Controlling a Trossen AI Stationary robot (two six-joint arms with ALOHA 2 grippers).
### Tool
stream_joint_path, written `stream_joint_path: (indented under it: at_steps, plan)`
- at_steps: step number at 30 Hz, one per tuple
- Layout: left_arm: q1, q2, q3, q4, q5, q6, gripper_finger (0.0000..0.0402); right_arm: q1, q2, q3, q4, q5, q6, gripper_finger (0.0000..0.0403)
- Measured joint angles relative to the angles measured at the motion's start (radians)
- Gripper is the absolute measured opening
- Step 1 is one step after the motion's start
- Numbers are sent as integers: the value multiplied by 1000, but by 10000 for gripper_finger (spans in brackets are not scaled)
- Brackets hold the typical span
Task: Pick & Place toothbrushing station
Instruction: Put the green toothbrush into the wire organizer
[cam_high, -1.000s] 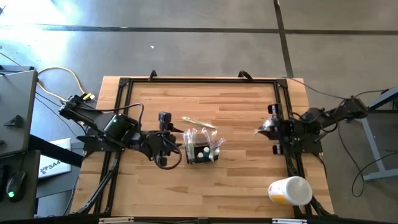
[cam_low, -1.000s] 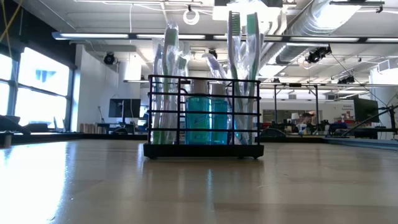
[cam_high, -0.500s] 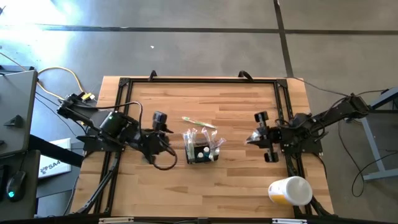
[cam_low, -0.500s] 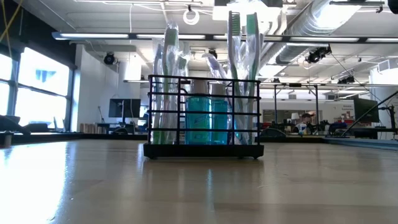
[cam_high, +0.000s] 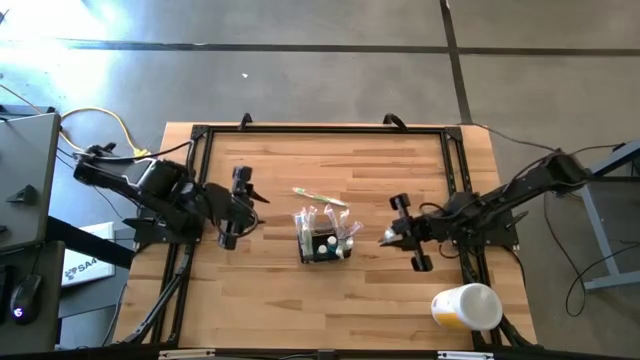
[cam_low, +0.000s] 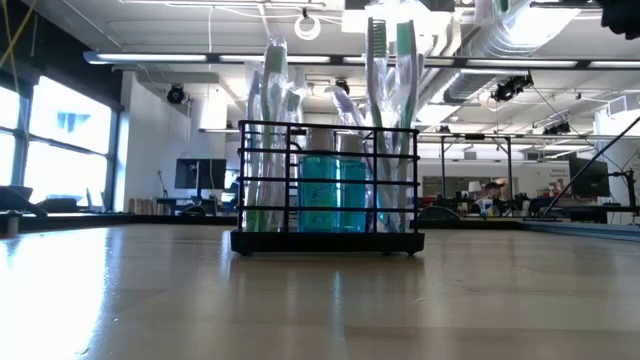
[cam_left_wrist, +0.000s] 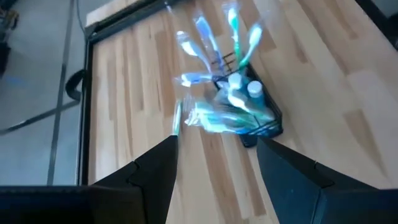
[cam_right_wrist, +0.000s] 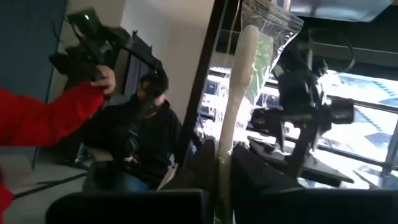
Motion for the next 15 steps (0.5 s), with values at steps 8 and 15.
stream_joint_path:
  at_steps: [8, 15]
  plan:
    - [15, -182, -382, 383, -2, 2, 212, 1, 186, 0, 248, -80, 22, 14]
    - [14, -224, -587, 652, -3, -28, 212, -61, 355, 0, 423, -138, 72, 14]
